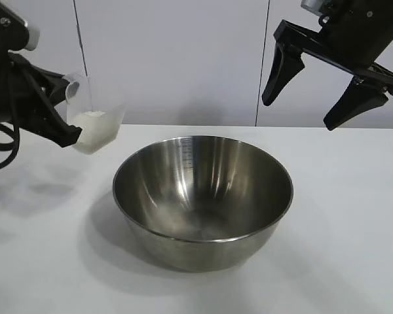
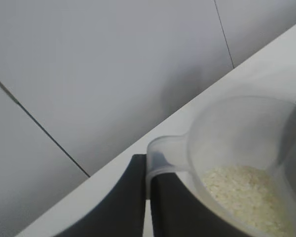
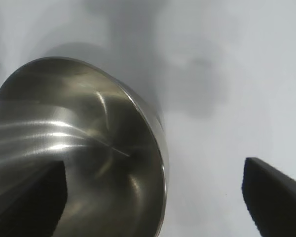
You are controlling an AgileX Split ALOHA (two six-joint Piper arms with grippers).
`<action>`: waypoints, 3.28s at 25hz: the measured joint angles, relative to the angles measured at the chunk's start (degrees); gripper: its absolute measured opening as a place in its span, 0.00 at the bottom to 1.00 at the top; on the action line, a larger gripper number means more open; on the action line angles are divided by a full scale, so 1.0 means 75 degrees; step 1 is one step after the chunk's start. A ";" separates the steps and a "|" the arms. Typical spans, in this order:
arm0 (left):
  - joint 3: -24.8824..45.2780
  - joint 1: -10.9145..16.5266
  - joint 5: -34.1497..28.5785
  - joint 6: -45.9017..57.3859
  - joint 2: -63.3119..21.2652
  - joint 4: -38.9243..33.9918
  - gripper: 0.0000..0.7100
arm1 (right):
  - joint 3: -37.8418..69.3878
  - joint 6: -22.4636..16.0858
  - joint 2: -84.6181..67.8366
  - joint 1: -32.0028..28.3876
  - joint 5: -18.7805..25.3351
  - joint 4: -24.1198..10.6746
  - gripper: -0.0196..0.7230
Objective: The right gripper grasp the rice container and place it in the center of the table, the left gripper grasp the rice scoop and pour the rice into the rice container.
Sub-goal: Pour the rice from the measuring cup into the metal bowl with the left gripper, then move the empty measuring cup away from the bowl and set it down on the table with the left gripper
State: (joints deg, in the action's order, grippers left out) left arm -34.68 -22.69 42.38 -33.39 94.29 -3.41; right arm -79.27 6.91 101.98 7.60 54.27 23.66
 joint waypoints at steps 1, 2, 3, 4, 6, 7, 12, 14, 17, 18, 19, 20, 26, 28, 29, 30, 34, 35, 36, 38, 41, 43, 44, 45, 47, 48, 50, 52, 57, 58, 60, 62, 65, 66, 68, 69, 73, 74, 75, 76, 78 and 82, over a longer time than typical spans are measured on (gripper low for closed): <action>-0.0146 -0.0149 -0.0325 -0.0426 -0.0054 0.0000 0.02 | 0.0000 0.0000 0.0000 0.0000 0.0000 0.0000 0.92; -0.0315 -0.0314 -0.0623 -0.0837 -0.0056 0.0000 0.02 | 0.0000 0.0000 0.0000 0.0000 0.0000 0.0007 0.92; -0.0477 -0.0461 -0.0882 -0.1154 -0.0056 -0.0009 0.02 | 0.0000 0.0000 0.0000 0.0000 0.0000 0.0007 0.92; -0.0593 -0.0627 -0.1206 -0.1499 -0.0056 -0.0009 0.02 | 0.0000 0.0000 0.0000 0.0000 0.0000 0.0007 0.92; -0.0831 -0.0917 -0.1672 -0.2039 -0.0056 -0.0009 0.02 | 0.0000 0.0000 0.0000 0.0000 0.0000 0.0007 0.92; -0.0953 -0.1022 -0.1861 -0.2232 -0.0056 -0.0009 0.02 | 0.0000 0.0000 0.0000 0.0000 0.0000 0.0007 0.92; -0.1430 -0.1572 -0.2258 -0.4380 0.0142 -0.0017 0.01 | 0.0000 0.0024 0.0000 0.0000 0.0000 0.0007 0.92; -0.1562 -0.1751 -0.2290 -0.5247 0.0348 -0.0017 0.02 | 0.0000 0.0058 0.0000 0.0000 0.0006 0.0007 0.92; -0.1752 -0.1943 -0.2276 -0.6182 0.0671 -0.0017 0.02 | 0.0000 0.0114 0.0000 0.0000 0.0041 0.0007 0.92; -0.1786 -0.1972 -0.2193 -0.6589 0.0765 -0.0017 0.01 | 0.0000 0.0143 0.0000 0.0000 0.0059 0.0007 0.92; -0.1790 -0.1982 -0.2019 -0.7099 0.0855 -0.0017 0.01 | 0.0000 0.0162 0.0000 0.0000 0.0067 0.0001 0.92; -0.1790 -0.1996 -0.1800 -0.7714 0.0914 -0.0017 0.01 | 0.0000 0.0181 0.0000 0.0000 0.0083 0.0001 0.92; -0.1863 -0.1996 -0.1451 -0.9660 0.1017 -0.0514 0.01 | 0.0000 0.0271 0.0000 0.0000 0.0163 -0.0008 0.92; -0.1881 -0.1996 -0.1568 -0.9736 0.1064 -0.1111 0.01 | 0.0000 0.0284 0.0000 0.0000 0.0172 -0.0030 0.92; -0.1881 -0.1996 -0.1655 -0.9759 0.1112 -0.1388 0.01 | 0.0000 0.0284 0.0000 0.0000 0.0194 -0.0061 0.92; -0.1881 -0.1996 -0.1766 -0.9766 0.1161 -0.1724 0.01 | 0.0000 0.0284 0.0000 0.0000 0.0214 -0.0084 0.92; -0.1951 -0.1988 -0.1887 -0.9789 0.1222 -0.2389 0.01 | 0.0000 0.0284 0.0000 0.0000 0.0298 -0.0268 0.92; -0.2009 -0.1988 -0.1887 -0.9789 0.1222 -0.2442 0.01 | 0.0000 0.0284 0.0000 0.0000 0.0307 -0.0309 0.92; -0.2066 -0.1982 -0.1894 -0.9789 0.1222 -0.2508 0.01 | 0.0000 0.0284 0.0000 0.0000 0.0323 -0.0327 0.92; -0.2211 -0.1973 -0.2034 -0.9791 0.1222 -0.2755 0.01 | 0.0000 0.0284 0.0000 0.0000 0.0357 -0.0337 0.92; -0.2357 -0.1973 -0.2276 -0.9791 0.1222 -0.3207 0.01 | 0.0000 0.0284 0.0000 0.0000 0.0375 -0.0351 0.92; -0.2432 -0.1973 -0.2416 -0.9791 0.1222 -0.3558 0.01 | 0.0000 0.0284 0.0000 0.0000 0.0375 -0.0351 0.92; -0.2471 -0.1973 -0.2540 -0.9791 0.1222 -0.3792 0.01 | 0.0000 0.0284 0.0000 0.0000 0.0378 -0.0351 0.92; -0.2509 -0.1973 -0.2683 -0.9791 0.1222 -0.4056 0.01 | 0.0000 0.0284 0.0000 0.0000 0.0388 -0.0351 0.92; -0.2585 -0.1973 -0.2954 -0.9791 0.1222 -0.4544 0.01 | 0.0000 0.0284 0.0000 0.0000 0.0394 -0.0351 0.92; -0.2605 -0.1973 -0.3066 -0.9791 0.1222 -0.4768 0.01 | 0.0000 0.0284 0.0000 0.0000 0.0394 -0.0351 0.92; -0.2605 -0.1973 -0.3143 -0.9741 0.1222 -0.5100 0.01 | 0.0000 0.0284 0.0000 0.0000 0.0394 -0.0351 0.92; -0.2611 -0.1973 -0.3186 -0.9645 0.1222 -0.5374 0.01 | 0.0000 0.0284 0.0000 0.0000 0.0394 -0.0351 0.92; -0.2611 -0.1973 -0.3280 -0.9568 0.1222 -0.5661 0.01 | 0.0000 0.0284 0.0000 0.0000 0.0386 -0.0351 0.92; -0.2611 -0.1973 -0.3287 -0.9568 0.1222 -0.5678 0.01 | 0.0000 0.0284 0.0000 0.0000 0.0386 -0.0351 0.92; -0.2611 -0.1973 -0.3286 -0.9568 0.1222 -0.5684 0.01 | 0.0000 0.0284 0.0000 0.0000 0.0386 -0.0351 0.92; -0.2620 -0.1981 -0.3295 -0.9568 0.1222 -0.5701 0.01 | 0.0000 0.0284 0.0000 0.0000 0.0386 -0.0351 0.92; -0.2620 -0.1989 -0.3304 -0.9568 0.1222 -0.5741 0.01 | 0.0000 0.0284 0.0000 0.0000 0.0380 -0.0351 0.92; -0.2620 -0.1989 -0.3324 -0.9568 0.1222 -0.5750 0.01 | 0.0000 0.0284 0.0000 0.0000 0.0380 -0.0351 0.92; -0.2620 -0.1989 -0.3352 -0.9568 0.1222 -0.5758 0.01 | 0.0000 0.0284 0.0000 0.0000 0.0380 -0.0351 0.92; -0.2620 -0.1989 -0.3360 -0.9560 0.1222 -0.5758 0.01 | 0.0000 0.0284 0.0000 0.0000 0.0380 -0.0351 0.92; -0.2620 -0.1989 -0.3184 -0.8891 0.1222 -0.5534 0.01 | 0.0000 0.0285 0.0000 0.0000 0.0380 -0.0351 0.92; -0.2620 -0.1989 -0.3020 -0.8511 0.1222 -0.5338 0.01 | 0.0000 0.0285 0.0000 0.0000 0.0380 -0.0351 0.92; -0.2612 -0.1989 -0.2742 -0.8145 0.1222 -0.5155 0.01 | 0.0000 0.0285 0.0000 0.0000 0.0380 -0.0351 0.92; -0.2595 -0.1989 -0.2393 -0.7623 0.1222 -0.4912 0.01 | 0.0000 0.0285 0.0000 0.0000 0.0380 -0.0351 0.92; -0.2499 -0.1989 -0.1681 -0.6411 0.1215 -0.4379 0.01 | 0.0000 0.0285 0.0000 0.0000 0.0380 -0.0351 0.92; -0.2149 -0.1989 -0.0219 -0.3511 0.1192 -0.3363 0.01 | 0.0000 0.0285 0.0000 0.0000 0.0371 -0.0351 0.92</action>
State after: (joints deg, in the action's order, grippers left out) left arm -50.80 -37.61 40.74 -59.73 103.23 -28.63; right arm -79.27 9.05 101.98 7.60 57.05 21.02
